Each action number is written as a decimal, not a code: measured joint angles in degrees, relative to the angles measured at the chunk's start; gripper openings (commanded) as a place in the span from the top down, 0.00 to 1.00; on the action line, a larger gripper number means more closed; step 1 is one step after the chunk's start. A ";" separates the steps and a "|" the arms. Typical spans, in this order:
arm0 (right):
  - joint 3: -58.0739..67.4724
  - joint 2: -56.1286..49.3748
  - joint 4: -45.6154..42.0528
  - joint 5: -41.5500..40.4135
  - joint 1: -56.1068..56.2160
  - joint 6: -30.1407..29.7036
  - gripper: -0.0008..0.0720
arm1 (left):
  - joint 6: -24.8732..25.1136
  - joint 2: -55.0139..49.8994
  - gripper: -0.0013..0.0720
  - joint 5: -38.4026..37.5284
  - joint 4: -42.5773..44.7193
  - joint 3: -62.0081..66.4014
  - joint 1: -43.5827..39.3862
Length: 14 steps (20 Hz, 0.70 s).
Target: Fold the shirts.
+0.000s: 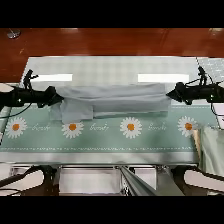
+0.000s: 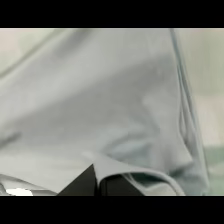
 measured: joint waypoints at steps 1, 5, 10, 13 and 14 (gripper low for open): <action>1.97 -1.90 0.72 0.02 0.02 -0.17 0.95 | -0.92 -2.19 0.96 0.57 -0.17 2.49 -0.17; 8.85 -8.37 1.84 0.24 0.44 -0.44 0.95 | -3.19 -9.29 0.95 0.87 -0.33 10.10 -0.59; 13.35 -13.62 2.40 -2.49 2.82 -0.59 0.14 | -4.00 -14.49 0.03 0.70 -0.20 13.81 -1.66; 16.15 -14.14 2.27 -0.63 1.33 -0.55 0.14 | -6.32 -15.41 0.03 -5.55 4.04 18.62 1.31; 16.96 -13.84 1.66 1.53 -0.07 -0.92 0.14 | -8.68 -15.39 0.03 -8.87 7.54 20.48 3.23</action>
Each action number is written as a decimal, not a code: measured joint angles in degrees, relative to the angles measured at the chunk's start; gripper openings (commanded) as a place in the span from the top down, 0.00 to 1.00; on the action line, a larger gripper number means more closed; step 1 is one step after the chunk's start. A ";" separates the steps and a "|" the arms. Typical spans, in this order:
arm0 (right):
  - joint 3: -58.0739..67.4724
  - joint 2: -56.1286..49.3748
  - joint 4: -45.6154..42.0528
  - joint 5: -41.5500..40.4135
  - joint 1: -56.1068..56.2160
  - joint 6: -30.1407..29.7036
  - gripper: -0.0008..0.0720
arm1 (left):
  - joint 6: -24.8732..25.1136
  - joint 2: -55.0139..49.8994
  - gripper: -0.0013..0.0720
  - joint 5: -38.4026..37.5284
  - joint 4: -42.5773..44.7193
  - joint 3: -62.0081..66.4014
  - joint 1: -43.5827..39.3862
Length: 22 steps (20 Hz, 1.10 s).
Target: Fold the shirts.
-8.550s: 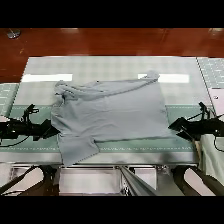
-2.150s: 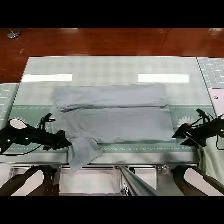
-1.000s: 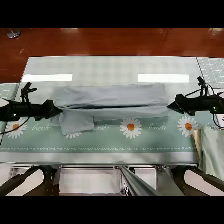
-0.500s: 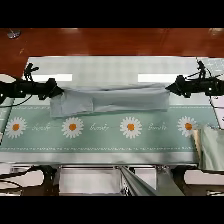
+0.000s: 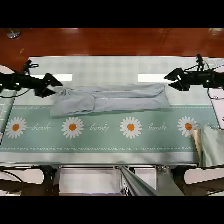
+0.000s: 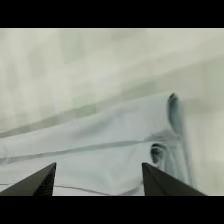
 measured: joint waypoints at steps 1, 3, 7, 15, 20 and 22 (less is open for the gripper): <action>0.50 0.44 -1.05 2.27 -1.49 -0.35 0.14 | -1.57 0.42 0.03 -3.67 3.26 1.18 1.95; 0.42 0.87 -6.05 6.08 -4.04 0.92 0.14 | -3.41 2.64 0.03 -7.58 8.70 1.36 6.01; -2.78 0.55 -11.74 7.72 -5.53 4.76 0.14 | -1.31 13.55 0.03 -0.90 7.72 -8.79 9.33; -4.11 -4.94 -6.19 5.11 2.75 5.27 0.56 | 13.22 29.83 0.03 11.19 -9.49 -26.67 -6.91; -0.66 -4.96 -5.35 6.38 5.51 5.31 0.95 | 16.20 27.15 0.96 16.33 -15.21 -27.36 -21.09; -0.20 -1.79 -8.02 8.17 5.40 5.07 0.96 | 16.61 25.07 0.96 18.43 -16.35 -25.90 -25.51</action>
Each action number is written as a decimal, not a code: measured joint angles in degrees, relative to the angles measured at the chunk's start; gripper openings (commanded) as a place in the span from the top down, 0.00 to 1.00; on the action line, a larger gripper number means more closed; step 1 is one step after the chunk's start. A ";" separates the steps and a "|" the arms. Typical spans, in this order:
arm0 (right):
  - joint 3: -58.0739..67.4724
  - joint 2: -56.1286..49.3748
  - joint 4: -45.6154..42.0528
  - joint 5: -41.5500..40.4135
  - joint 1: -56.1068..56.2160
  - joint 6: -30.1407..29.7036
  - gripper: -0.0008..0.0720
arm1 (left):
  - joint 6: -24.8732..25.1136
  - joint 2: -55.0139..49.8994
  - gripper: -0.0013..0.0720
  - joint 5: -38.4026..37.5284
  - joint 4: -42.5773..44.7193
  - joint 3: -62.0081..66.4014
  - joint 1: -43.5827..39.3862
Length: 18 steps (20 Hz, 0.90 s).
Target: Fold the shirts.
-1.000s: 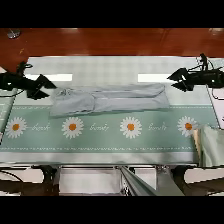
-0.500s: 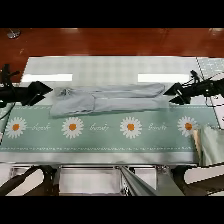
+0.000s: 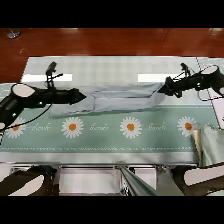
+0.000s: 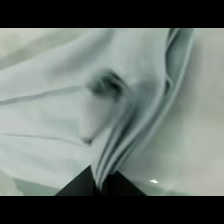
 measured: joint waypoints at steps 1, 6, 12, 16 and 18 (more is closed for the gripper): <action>-0.70 2.71 -2.03 1.33 -0.11 0.02 0.96 | 0.15 -1.07 0.96 1.29 -0.61 1.05 -2.19; -11.65 22.32 -8.04 2.40 -0.63 0.66 0.95 | -1.68 -9.97 0.96 9.49 -1.49 9.88 -14.40; -22.05 48.13 -10.60 3.15 -0.76 3.93 0.95 | -7.04 -27.78 0.96 8.28 -1.60 26.56 -26.62; -23.52 57.13 -10.80 3.76 -0.76 6.93 0.95 | -11.47 -37.44 0.96 2.73 -1.55 36.13 -33.97; -23.78 59.04 -10.34 3.65 -0.76 7.85 0.95 | -12.87 -40.61 0.96 0.70 -1.55 39.47 -37.62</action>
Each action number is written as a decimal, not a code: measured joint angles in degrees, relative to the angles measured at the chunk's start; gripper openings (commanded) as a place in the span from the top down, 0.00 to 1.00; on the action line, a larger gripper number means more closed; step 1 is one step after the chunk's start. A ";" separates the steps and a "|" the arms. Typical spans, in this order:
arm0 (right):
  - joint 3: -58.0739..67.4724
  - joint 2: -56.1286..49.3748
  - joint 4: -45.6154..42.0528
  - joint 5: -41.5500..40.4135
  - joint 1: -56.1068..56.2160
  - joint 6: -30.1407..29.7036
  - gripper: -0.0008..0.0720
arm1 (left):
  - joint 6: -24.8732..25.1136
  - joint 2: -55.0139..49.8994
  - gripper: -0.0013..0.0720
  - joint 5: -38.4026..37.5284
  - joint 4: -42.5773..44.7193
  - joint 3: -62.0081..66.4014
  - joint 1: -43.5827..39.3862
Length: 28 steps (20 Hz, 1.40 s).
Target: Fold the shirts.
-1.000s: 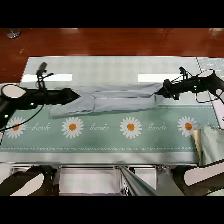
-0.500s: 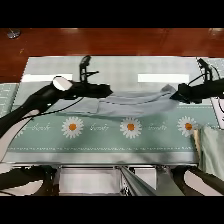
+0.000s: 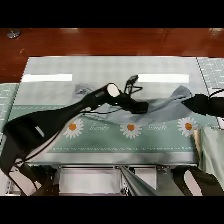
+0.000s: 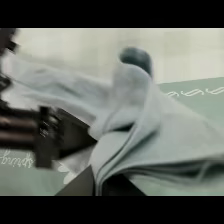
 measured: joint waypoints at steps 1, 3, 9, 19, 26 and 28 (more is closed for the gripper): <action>-0.09 0.63 0.81 -0.31 0.00 0.15 0.95 | -0.55 -1.25 0.96 -1.57 0.00 1.36 -1.66; -0.17 1.40 2.01 -0.90 0.00 0.57 0.95 | -1.03 -2.45 0.96 -3.89 -0.13 3.65 -3.52; -0.22 1.70 6.73 -3.02 2.10 0.68 0.95 | -1.99 2.03 0.96 -8.52 0.52 6.60 7.06; 18.05 -28.76 11.13 -15.85 31.54 2.05 0.95 | -2.14 39.12 0.96 -19.17 19.04 -7.19 40.89; 45.81 -61.20 11.58 -16.94 44.89 4.20 0.27 | -1.57 72.15 0.96 -16.57 19.65 -44.11 47.69; 50.12 -67.14 11.76 -16.79 46.47 5.11 0.14 | -3.17 77.20 0.96 -14.69 18.21 -52.96 48.11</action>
